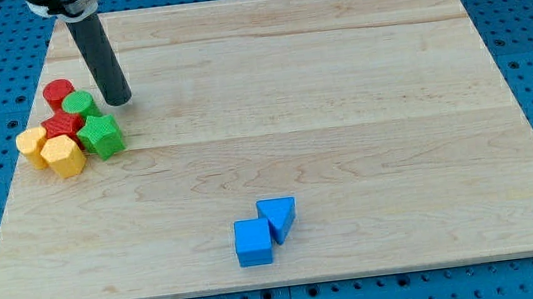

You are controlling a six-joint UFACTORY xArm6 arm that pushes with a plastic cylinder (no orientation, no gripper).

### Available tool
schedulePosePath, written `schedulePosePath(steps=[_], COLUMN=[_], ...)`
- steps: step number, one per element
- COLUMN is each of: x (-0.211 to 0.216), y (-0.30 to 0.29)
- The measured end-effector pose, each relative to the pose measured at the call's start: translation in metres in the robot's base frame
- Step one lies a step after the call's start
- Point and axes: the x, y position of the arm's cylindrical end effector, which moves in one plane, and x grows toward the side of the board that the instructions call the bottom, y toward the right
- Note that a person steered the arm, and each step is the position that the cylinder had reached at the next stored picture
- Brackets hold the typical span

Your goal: Place your hand vertically above the red circle

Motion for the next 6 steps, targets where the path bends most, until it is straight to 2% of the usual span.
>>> schedulePosePath(steps=[1,3,4,5,6], x=[0.0,-0.071,-0.099,-0.098,-0.099], y=[0.013,0.018,-0.062,-0.105,-0.121])
